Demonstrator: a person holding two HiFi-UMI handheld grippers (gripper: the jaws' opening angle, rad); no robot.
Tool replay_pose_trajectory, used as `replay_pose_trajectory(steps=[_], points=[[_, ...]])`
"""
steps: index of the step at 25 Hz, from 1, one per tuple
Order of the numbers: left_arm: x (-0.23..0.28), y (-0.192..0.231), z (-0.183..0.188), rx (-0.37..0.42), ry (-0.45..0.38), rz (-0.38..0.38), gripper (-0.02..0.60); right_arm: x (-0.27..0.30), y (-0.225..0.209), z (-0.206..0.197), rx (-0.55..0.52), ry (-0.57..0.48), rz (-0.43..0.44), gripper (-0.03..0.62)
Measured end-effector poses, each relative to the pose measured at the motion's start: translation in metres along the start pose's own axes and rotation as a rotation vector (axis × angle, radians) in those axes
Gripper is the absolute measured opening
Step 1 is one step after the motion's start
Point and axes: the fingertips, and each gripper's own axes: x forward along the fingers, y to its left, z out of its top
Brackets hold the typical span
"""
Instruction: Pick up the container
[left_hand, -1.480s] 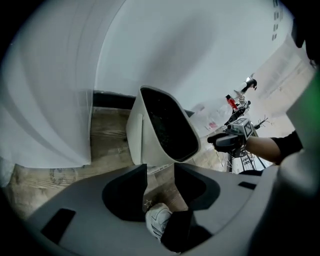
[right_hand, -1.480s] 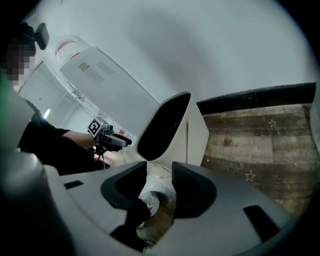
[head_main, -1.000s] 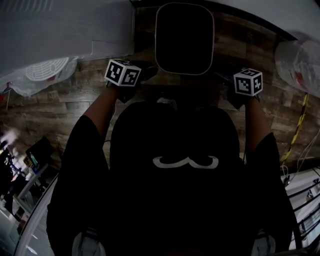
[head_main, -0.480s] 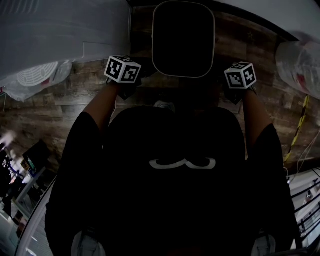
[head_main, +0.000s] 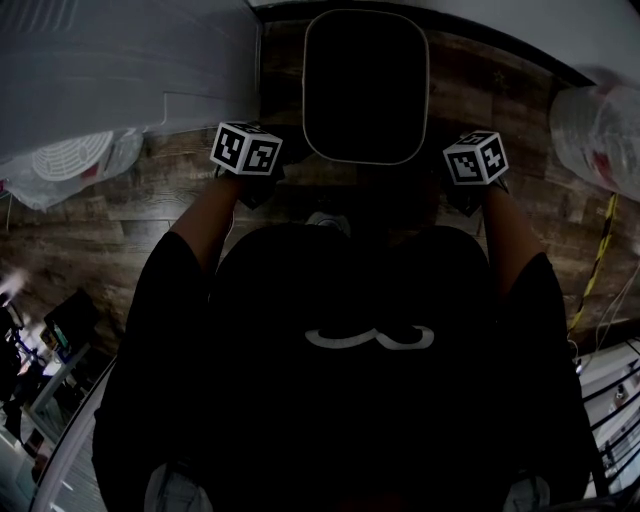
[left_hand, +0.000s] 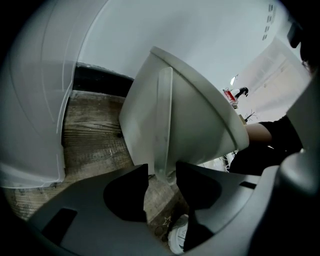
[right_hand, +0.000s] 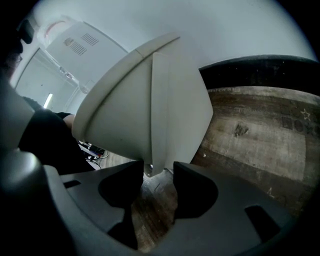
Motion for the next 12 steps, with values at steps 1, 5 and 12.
replay_pose_trajectory(steps=[1,5,12], points=[[-0.0001,-0.0009,0.0002,0.0,-0.001,-0.003,0.184,0.001,-0.0012,0.0005,-0.006,0.001,-0.004,0.193],[-0.0004,-0.0061,0.002,0.014,-0.001,-0.006,0.148,0.0015,-0.0037,0.0033,-0.028,0.018,-0.009,0.179],[-0.0005,0.0006,0.0,-0.014,-0.014,0.027,0.078,0.0031,0.0021,0.0019,-0.087,0.038,-0.021,0.103]])
